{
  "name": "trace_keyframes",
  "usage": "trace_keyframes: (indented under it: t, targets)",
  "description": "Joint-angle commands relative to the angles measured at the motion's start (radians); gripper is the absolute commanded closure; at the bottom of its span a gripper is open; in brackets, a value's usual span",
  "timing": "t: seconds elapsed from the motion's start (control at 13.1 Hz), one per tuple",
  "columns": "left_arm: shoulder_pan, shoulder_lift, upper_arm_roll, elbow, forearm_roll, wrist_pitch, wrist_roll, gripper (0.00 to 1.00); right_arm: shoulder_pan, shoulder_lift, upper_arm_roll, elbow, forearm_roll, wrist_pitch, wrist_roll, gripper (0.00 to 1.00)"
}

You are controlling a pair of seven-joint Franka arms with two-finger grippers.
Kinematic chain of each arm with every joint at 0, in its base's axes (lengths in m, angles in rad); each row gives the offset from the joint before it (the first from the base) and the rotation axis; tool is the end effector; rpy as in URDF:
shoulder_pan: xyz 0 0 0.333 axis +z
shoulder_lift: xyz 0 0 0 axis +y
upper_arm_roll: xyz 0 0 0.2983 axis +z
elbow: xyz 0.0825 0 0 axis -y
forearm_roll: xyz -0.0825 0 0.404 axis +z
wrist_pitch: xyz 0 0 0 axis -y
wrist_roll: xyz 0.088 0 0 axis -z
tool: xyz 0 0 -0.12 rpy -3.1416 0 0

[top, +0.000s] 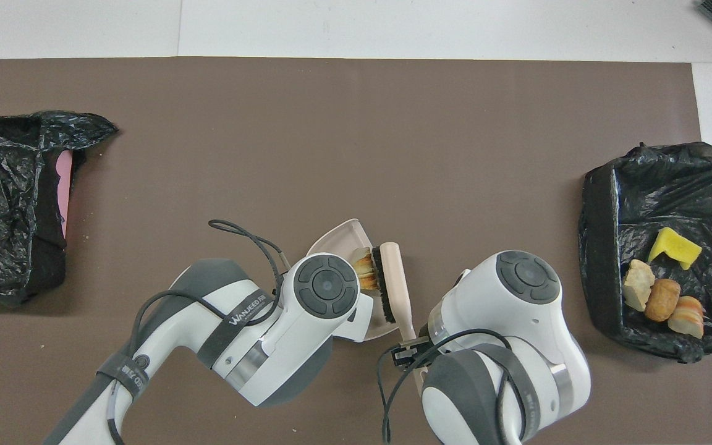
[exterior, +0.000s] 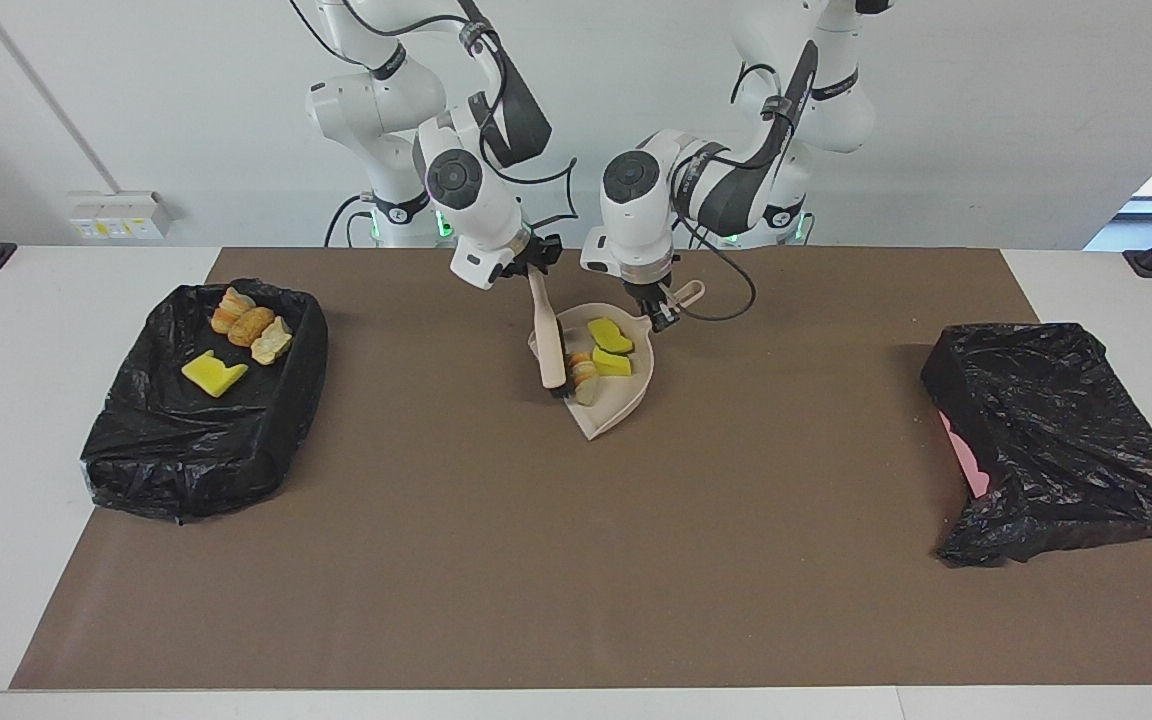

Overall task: Sweep and dump trash in bin
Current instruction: 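Sweep the yellow sponges and chunks into the dustpan with the right gripper's brush, then carry the dustpan with the left gripper and tip it into the nearer bag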

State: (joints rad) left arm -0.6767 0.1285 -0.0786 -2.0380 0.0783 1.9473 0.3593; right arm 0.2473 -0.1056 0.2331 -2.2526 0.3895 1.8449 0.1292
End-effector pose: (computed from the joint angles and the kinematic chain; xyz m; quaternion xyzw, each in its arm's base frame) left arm 0.4127 -0.3796 0.3240 -0.8333 0.5411 0.1011 0.0504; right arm 0.4154 0.2555 0.3502 -0.9712 -0.0885 0.1905 0.1125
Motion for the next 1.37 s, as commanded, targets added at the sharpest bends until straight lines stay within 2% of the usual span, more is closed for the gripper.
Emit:
trace_keyframes:
  t: [0.0,0.08,0.15,0.3,0.46,0.61,0.76,0.91,1.07,1.3]
  targets:
    - [0.000,-0.029,0.011,-0.042,0.015,0.041,0.045,1.00,-0.020,-0.039,0.008,0.033,-0.180,-0.074,0.021,1.00]
    - [0.002,-0.029,0.011,-0.042,0.015,0.033,0.062,1.00,-0.011,-0.040,0.014,0.042,-0.284,-0.085,0.041,1.00]
    - [0.003,-0.027,0.013,-0.038,0.014,0.033,0.078,1.00,-0.002,-0.049,0.015,0.042,-0.329,-0.095,0.100,1.00]
    - [0.026,-0.021,0.019,-0.018,0.015,0.029,0.098,1.00,0.033,-0.072,0.017,0.030,-0.343,-0.108,0.328,1.00]
    - [0.063,-0.036,0.022,-0.002,0.015,0.001,0.151,1.00,0.088,-0.104,0.018,0.013,-0.342,-0.138,0.444,1.00]
    - [0.124,-0.061,0.023,0.002,0.017,-0.034,0.242,1.00,0.102,-0.115,0.018,-0.004,-0.304,-0.132,0.498,1.00]
    - [0.193,-0.104,0.023,-0.001,0.017,-0.037,0.340,1.00,0.104,-0.123,0.020,-0.025,-0.198,-0.092,0.494,1.00]
    - [0.283,-0.154,0.022,-0.001,0.017,-0.037,0.456,1.00,0.134,-0.137,0.022,-0.047,-0.173,-0.072,0.494,1.00]
    - [0.373,-0.197,0.025,0.001,0.017,-0.053,0.599,1.00,0.234,-0.125,0.023,-0.085,-0.135,0.044,0.559,1.00]
    - [0.549,-0.250,0.028,0.004,0.034,-0.064,0.784,1.00,0.297,-0.066,0.023,-0.105,-0.133,0.144,0.589,1.00]
